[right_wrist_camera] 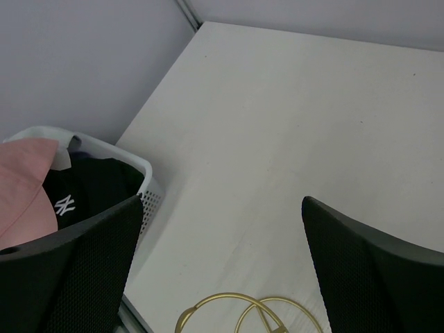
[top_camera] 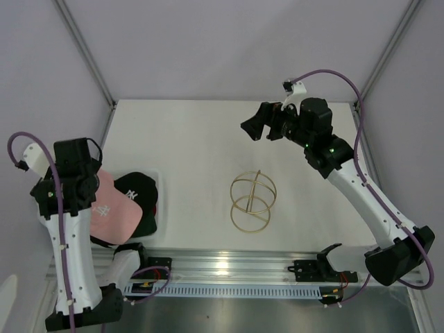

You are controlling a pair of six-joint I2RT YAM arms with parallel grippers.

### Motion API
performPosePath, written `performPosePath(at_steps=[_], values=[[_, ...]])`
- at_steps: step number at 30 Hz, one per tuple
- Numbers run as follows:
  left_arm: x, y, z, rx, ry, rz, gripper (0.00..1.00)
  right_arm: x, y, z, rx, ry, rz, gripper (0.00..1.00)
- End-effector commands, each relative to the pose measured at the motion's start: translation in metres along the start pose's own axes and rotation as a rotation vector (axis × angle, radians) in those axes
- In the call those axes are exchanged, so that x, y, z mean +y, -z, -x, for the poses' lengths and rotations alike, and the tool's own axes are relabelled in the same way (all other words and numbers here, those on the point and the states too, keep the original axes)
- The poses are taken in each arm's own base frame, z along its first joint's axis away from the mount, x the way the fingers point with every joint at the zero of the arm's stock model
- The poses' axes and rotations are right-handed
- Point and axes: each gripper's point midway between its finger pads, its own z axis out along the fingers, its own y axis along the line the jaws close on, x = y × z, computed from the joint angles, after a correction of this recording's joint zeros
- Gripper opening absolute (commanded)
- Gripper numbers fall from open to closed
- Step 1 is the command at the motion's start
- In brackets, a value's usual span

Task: Stack the hats

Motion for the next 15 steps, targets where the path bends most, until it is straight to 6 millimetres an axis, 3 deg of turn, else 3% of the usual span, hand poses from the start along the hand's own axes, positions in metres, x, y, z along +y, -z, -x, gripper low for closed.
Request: performPosePath(at_steps=[1, 3, 5, 6, 10, 11, 14, 15], values=[[0.032, -0.007, -0.031, 0.096, -0.081, 0.119, 1.00, 0.006, 0.012, 0.018, -0.068, 0.040, 0.001, 1.00], [0.028, -0.014, -0.039, 0.113, -0.075, 0.100, 0.98, 0.005, 0.012, 0.018, -0.064, 0.047, -0.002, 1.00], [0.028, -0.017, -0.046, 0.126, -0.077, 0.092, 0.90, 0.004, 0.011, 0.017, -0.060, 0.047, -0.004, 0.99], [0.025, -0.018, -0.045, 0.120, -0.075, 0.078, 0.79, 0.005, 0.011, 0.016, -0.059, 0.044, -0.002, 1.00], [0.024, -0.019, -0.042, 0.104, -0.077, 0.066, 0.54, 0.004, 0.008, 0.016, -0.057, 0.034, 0.000, 0.99], [0.025, -0.017, -0.040, 0.099, -0.078, 0.064, 0.41, 0.005, 0.007, 0.016, -0.056, 0.032, 0.007, 1.00], [0.028, -0.008, -0.028, 0.064, -0.059, 0.056, 0.16, 0.009, 0.006, 0.016, -0.050, 0.019, 0.024, 1.00], [0.027, 0.002, -0.014, 0.031, -0.038, 0.028, 0.02, 0.010, 0.006, 0.016, -0.049, 0.015, 0.031, 0.99]])
